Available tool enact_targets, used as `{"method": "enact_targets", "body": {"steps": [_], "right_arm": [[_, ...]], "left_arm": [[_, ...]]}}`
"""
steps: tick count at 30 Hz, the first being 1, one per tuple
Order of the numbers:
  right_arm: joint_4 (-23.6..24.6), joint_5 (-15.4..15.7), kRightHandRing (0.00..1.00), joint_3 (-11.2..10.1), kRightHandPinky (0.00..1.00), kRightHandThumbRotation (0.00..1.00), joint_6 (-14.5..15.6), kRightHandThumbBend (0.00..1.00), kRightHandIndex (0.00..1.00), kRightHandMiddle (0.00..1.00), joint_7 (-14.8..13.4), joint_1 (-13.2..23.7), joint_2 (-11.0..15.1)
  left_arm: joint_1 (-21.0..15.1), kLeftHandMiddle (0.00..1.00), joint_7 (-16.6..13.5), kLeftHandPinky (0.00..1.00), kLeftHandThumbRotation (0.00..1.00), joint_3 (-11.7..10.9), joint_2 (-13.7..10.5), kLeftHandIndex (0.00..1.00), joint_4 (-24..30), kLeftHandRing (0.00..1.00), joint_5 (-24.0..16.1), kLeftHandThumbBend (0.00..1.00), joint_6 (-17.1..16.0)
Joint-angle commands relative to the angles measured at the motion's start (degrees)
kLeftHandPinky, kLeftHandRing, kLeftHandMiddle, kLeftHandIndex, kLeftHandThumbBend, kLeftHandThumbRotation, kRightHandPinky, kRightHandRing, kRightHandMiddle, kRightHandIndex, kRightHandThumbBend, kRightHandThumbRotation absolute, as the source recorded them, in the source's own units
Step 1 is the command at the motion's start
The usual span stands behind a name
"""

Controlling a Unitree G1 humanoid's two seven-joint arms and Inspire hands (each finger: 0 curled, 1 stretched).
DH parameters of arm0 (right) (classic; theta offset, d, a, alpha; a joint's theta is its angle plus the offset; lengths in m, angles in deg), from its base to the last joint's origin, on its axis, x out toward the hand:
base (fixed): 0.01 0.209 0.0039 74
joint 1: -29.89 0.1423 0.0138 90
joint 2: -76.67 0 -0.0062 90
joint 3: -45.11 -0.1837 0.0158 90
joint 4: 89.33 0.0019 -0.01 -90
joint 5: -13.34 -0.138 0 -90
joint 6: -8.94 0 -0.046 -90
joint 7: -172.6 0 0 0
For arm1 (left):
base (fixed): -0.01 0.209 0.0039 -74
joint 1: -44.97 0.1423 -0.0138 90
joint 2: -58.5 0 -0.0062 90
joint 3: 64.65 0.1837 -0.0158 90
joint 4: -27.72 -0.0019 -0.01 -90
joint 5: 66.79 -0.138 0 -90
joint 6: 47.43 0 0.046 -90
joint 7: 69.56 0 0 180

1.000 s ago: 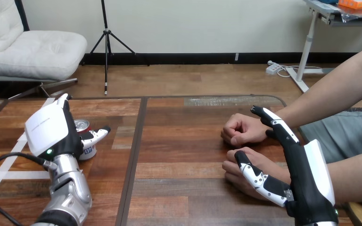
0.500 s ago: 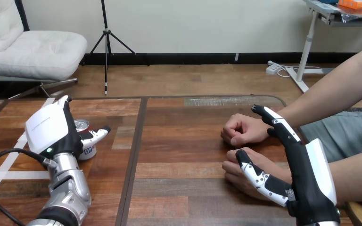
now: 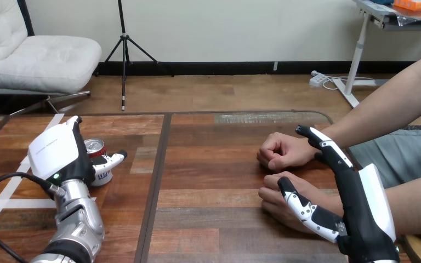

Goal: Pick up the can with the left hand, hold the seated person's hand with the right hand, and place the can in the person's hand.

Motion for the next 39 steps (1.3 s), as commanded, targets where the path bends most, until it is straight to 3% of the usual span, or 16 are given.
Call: {"method": "enact_targets", "body": {"steps": [1, 24, 39], "right_arm": [[4.21, -0.3, 0.89, -0.63, 0.85, 0.0, 0.06, 0.45, 0.85, 0.89, 0.23, 1.6, 0.76], [5.55, -1.1, 0.89, -1.69, 0.84, 0.0, -0.4, 0.45, 0.85, 0.89, 1.32, 0.49, 1.63], [6.91, -1.02, 0.88, -1.87, 0.84, 0.0, 0.3, 0.45, 0.84, 0.88, 1.61, -0.75, 2.47]], "left_arm": [[-5.3, 0.85, -0.18, 0.76, 0.44, 1.23, -1.18, 0.84, -0.41, 0.82, -0.73, 0.84, -0.33], [-4.65, 0.86, 0.1, 0.78, 0.47, 1.54, -0.75, 0.85, -0.99, 0.83, -0.06, 0.87, -0.56], [-3.74, 0.85, -0.1, 0.75, 0.41, -0.34, -0.37, 0.85, -0.9, 0.82, 3.23, 0.85, -4.74]]}}
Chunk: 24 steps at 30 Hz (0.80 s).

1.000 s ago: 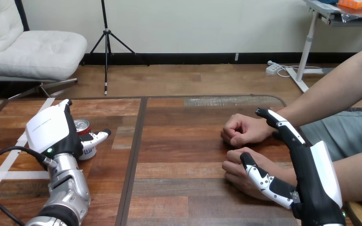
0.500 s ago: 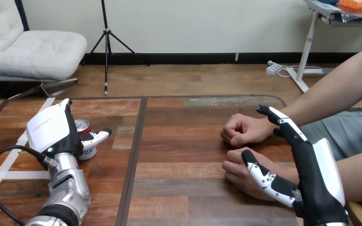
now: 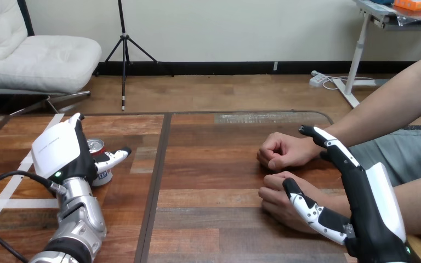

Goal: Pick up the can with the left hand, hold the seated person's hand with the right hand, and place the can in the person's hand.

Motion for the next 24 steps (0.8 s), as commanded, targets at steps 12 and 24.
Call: {"method": "enact_targets", "body": {"steps": [12, 24], "right_arm": [[3.09, -1.7, 0.89, -1.33, 0.84, 0.0, -0.82, 0.46, 0.85, 0.88, 0.77, 0.82, 0.75], [3.14, -2.19, 0.89, -1.62, 0.84, 0.0, -1.21, 0.46, 0.84, 0.89, 1.11, 0.59, 0.92]], "left_arm": [[-2.71, 0.83, -0.88, 0.71, 0.39, -1.24, 0.2, 0.83, -0.26, 0.79, 1.71, 0.83, -3.31], [-2.88, 0.81, -0.34, 0.7, 0.37, -1.72, 0.89, 0.81, -0.45, 0.77, 2.5, 0.8, -3.14]]}}
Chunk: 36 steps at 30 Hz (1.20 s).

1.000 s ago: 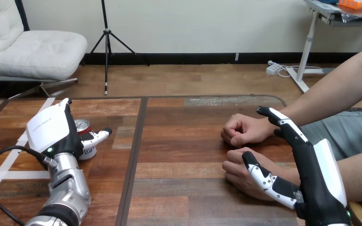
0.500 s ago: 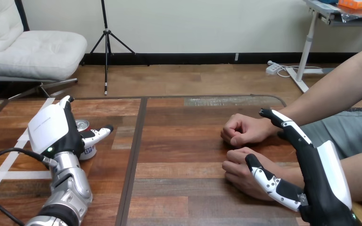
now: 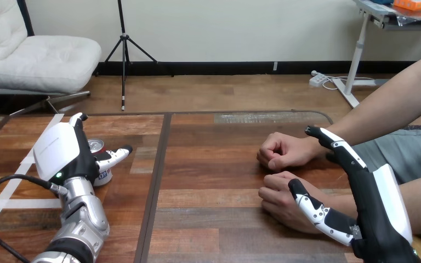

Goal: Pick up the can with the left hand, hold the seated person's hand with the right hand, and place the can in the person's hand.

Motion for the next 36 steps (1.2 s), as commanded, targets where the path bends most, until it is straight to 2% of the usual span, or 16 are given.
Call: {"method": "enact_targets", "body": {"steps": [1, 19, 28, 29, 31, 36], "right_arm": [[2.65, -0.73, 0.89, -0.46, 0.84, 0.0, -1.06, 0.46, 0.84, 0.89, 0.3, 1.27, 0.78], [3.15, -0.59, 0.89, -0.11, 0.85, 0.0, -0.82, 0.46, 0.85, 0.89, 0.31, 0.82, 0.38], [3.36, -0.53, 0.9, 0.06, 0.85, 0.0, -0.67, 0.46, 0.85, 0.89, 0.36, 0.77, 0.22], [3.42, -0.49, 0.9, 0.07, 0.85, 0.0, -0.64, 0.46, 0.85, 0.89, 0.36, 0.75, 0.2], [3.47, -0.45, 0.9, 0.07, 0.85, 0.0, -0.61, 0.46, 0.85, 0.89, 0.34, 0.73, 0.18], [3.32, -0.33, 0.9, 0.08, 0.85, 0.0, -0.78, 0.46, 0.85, 0.89, 0.2, 0.77, 0.17]], "left_arm": [[-2.91, 0.81, -0.21, 0.7, 0.36, -0.31, 0.25, 0.81, -0.28, 0.77, 0.44, 0.8, -1.16], [-2.76, 0.78, 0.4, 0.67, 0.26, -0.74, 0.46, 0.78, -0.3, 0.73, 1.6, 0.75, -1.83], [-2.45, 0.72, -0.09, 0.64, 0.14, -1.1, 0.52, 0.73, -0.31, 0.69, 2.57, 0.74, -3.17], [-2.4, 0.69, -0.15, 0.62, 0.09, -1.16, 0.51, 0.72, -0.3, 0.66, 2.66, 0.73, -3.37], [-2.34, 0.67, -0.22, 0.6, 0.06, -1.23, 0.49, 0.71, -0.3, 0.64, 2.75, 0.73, -3.63], [-2.22, 0.61, -0.27, 0.57, 0.02, -1.29, 0.41, 0.68, -0.33, 0.6, 2.76, 0.72, -3.92]]}}
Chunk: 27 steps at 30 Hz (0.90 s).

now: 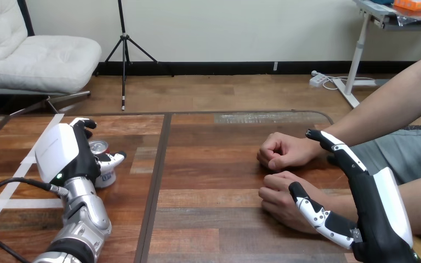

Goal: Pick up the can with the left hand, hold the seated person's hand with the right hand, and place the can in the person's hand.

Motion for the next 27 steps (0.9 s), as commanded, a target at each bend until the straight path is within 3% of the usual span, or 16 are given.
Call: {"method": "enact_targets", "body": {"steps": [1, 11, 27], "right_arm": [[2.99, -0.31, 0.9, 0.03, 0.85, 0.0, -0.96, 0.46, 0.85, 0.89, 0.04, 1.7, 0.29], [2.53, -0.36, 0.89, -0.01, 0.85, 0.0, -1.4, 0.46, 0.84, 0.89, -0.19, 1.95, 0.32], [2.57, -0.52, 0.9, -0.14, 0.85, 0.0, -1.49, 0.46, 0.84, 0.89, -0.07, 1.94, 0.47]], "left_arm": [[-2.18, 0.61, -0.52, 0.57, 0.01, -0.36, 0.01, 0.68, -0.14, 0.59, 0.17, 0.72, -1.58], [-1.81, 0.5, -1.0, 0.51, 0.0, -0.31, -0.32, 0.62, -0.2, 0.5, -0.32, 0.67, -2.26], [-1.11, 0.48, -1.87, 0.49, 0.0, -0.84, -0.18, 0.58, -0.12, 0.48, -0.08, 0.68, -3.46]]}}
